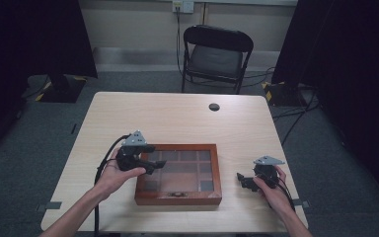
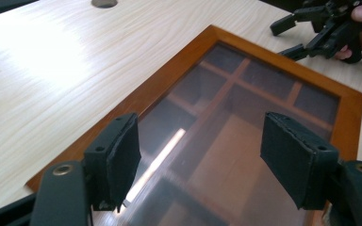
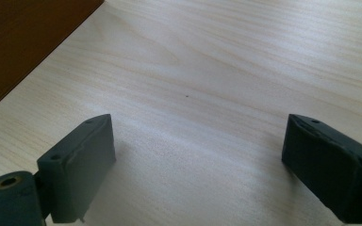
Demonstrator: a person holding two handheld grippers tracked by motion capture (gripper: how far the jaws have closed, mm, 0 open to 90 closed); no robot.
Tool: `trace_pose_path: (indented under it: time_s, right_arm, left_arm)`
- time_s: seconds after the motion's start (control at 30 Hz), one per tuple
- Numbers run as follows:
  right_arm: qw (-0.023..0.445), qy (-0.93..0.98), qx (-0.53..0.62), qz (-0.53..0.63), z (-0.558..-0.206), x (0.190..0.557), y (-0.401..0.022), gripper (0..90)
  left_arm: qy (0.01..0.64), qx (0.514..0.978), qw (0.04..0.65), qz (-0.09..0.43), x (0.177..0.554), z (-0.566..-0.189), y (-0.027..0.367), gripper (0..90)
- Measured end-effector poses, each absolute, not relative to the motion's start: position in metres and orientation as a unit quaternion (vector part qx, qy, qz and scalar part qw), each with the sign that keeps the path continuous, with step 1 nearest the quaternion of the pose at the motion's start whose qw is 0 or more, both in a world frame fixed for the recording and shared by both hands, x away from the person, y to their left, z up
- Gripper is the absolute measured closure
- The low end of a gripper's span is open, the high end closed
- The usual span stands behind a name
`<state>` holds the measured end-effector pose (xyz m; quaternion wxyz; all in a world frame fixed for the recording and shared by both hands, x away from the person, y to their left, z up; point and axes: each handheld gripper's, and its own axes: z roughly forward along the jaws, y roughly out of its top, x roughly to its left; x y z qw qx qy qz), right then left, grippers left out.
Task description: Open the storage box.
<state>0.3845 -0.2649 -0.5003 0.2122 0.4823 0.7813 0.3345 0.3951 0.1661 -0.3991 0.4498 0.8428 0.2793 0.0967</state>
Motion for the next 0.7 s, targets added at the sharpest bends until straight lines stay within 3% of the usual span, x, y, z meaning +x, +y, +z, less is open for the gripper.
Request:
trace_pose_path:
  time_s: [0.33, 0.7]
  right_arm:
    - [0.212, 0.781, 0.482, 0.335, -0.5, 0.385, -0.265, 9.3]
    - [0.212, 0.781, 0.482, 0.335, -0.5, 0.385, -0.265, 9.2]
  left_arm:
    - [0.242, 0.853, 0.459, 0.05, 0.396, -0.4, 0.132, 36.6]
    - [0.207, 0.875, 0.437, 0.009, 0.375, -0.41, 0.127, 48.6]
